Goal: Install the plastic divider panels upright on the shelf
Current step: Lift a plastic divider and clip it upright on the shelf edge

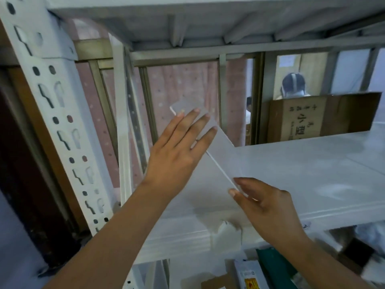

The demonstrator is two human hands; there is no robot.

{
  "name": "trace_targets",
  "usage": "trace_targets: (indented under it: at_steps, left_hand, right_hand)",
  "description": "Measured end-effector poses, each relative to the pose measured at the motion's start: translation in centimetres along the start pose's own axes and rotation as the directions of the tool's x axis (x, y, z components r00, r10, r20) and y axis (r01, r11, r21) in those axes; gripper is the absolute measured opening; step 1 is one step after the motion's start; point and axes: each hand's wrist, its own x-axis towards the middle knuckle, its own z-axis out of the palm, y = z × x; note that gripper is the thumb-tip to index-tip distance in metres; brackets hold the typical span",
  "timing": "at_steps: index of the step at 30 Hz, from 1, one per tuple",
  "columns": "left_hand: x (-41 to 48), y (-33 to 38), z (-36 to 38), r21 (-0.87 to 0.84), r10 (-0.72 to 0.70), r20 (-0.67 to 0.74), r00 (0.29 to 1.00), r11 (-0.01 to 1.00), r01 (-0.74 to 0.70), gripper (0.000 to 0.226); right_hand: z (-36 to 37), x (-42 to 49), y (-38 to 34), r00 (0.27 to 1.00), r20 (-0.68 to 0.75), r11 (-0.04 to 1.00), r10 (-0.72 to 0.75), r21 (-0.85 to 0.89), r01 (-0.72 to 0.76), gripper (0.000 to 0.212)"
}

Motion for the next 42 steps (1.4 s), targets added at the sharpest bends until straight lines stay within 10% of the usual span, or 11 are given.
trace_targets:
  at_steps: [6, 13, 27, 31, 42]
  left_hand:
    - [8.1, 2.3, 1.9, -0.042, 0.319, -0.154, 0.935, 0.944, -0.328, 0.022]
    - [17.0, 7.4, 4.0, -0.021, 0.605, -0.178, 0.776, 0.786, -0.618, 0.026]
    - [26.2, 20.7, 6.2, -0.218, 0.594, -0.415, 0.689, 0.67, -0.71, 0.016]
    - [28.7, 24.3, 6.7, -0.316, 0.624, -0.234, 0.746, 0.677, -0.665, 0.032]
    - [38.1, 34.5, 6.4, -0.303, 0.495, -0.567, 0.659, 0.618, -0.725, 0.023]
  right_hand:
    - [-1.7, 0.2, 1.1, 0.977, 0.026, 0.974, 0.212, 0.08, -0.213, 0.069]
    - [-6.3, 0.8, 4.0, 0.945, 0.072, 0.913, 0.318, 0.246, -0.326, 0.041]
    - [-18.9, -1.7, 12.5, 0.884, -0.186, 0.888, 0.429, 0.263, -0.376, 0.064]
    - [-23.0, -2.7, 14.0, 0.882, -0.215, 0.898, 0.419, 0.245, -0.366, 0.066]
    - [-35.6, -4.3, 18.8, 0.881, -0.311, 0.934, 0.357, 0.149, -0.326, 0.059]
